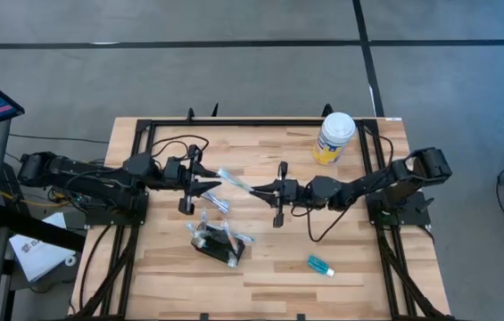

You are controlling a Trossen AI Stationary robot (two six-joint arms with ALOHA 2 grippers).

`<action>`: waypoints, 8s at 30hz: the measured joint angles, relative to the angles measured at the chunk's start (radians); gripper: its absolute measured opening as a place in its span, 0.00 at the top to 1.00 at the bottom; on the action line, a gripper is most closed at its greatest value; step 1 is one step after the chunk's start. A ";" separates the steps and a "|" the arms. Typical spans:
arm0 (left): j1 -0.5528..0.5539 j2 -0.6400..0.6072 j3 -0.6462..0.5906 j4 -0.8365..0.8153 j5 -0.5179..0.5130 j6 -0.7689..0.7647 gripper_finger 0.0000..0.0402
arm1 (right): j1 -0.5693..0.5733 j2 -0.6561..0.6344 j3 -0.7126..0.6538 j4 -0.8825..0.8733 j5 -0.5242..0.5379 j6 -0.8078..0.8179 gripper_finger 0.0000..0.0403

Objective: Pick & Place toothbrushing station
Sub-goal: Put the green toothbrush into the mesh organizer

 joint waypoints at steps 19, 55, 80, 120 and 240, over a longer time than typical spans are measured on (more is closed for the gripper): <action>0.000 0.111 0.000 0.164 0.004 0.004 0.62 | -0.008 -0.001 0.001 0.000 -0.014 0.002 0.97; 0.000 0.257 0.000 0.480 -0.012 -0.002 0.58 | -0.007 -0.001 0.001 -0.005 -0.014 0.002 0.97; -0.007 0.351 0.065 0.505 0.026 -0.003 0.65 | -0.006 -0.001 0.001 -0.006 -0.014 0.013 0.97; -0.007 0.274 0.053 0.357 0.082 -0.035 0.98 | -0.006 -0.005 0.002 -0.046 -0.014 -0.009 0.76; -0.103 -0.094 -0.193 -0.333 0.357 -0.036 0.94 | -0.003 -0.005 0.002 -0.104 -0.014 0.002 0.55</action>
